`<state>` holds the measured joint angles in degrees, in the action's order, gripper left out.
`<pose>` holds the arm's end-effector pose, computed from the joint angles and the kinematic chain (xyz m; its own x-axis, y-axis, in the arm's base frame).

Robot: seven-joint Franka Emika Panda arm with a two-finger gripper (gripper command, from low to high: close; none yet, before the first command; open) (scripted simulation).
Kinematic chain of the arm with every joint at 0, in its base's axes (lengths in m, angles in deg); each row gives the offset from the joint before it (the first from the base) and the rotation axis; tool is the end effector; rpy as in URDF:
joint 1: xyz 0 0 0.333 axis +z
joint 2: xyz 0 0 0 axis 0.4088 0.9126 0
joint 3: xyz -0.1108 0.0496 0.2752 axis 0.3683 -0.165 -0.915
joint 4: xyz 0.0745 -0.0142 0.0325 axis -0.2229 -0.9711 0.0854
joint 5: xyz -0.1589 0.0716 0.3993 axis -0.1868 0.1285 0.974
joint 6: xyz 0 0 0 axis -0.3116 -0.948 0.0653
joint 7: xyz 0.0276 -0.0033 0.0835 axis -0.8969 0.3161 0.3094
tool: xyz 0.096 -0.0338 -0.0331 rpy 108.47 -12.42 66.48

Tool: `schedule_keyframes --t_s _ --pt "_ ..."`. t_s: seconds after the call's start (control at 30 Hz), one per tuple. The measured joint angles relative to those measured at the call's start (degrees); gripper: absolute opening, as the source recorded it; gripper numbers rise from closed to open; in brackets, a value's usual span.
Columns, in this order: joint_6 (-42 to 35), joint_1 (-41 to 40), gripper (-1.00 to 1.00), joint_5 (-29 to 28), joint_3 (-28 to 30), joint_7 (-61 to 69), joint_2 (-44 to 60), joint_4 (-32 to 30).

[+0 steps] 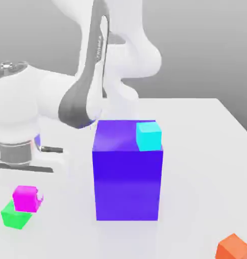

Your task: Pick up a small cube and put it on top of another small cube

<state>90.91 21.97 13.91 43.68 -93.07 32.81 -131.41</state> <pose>0.4040 -0.2844 0.1832 0.4880 -0.8728 0.0084 -0.8728 -0.4880 0.0050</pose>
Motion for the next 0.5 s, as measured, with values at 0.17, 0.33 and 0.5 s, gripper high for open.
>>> schedule_keyframes --t_s 0.17,0.33,0.5 --pt "4.66 -3.9 -1.0 7.94 -3.47 5.33 6.09 0.41" --pt "6.55 -5.68 1.0 11.03 -5.73 7.54 8.71 0.65" --pt "6.08 -5.22 1.0 10.02 -5.08 6.82 7.93 0.58"
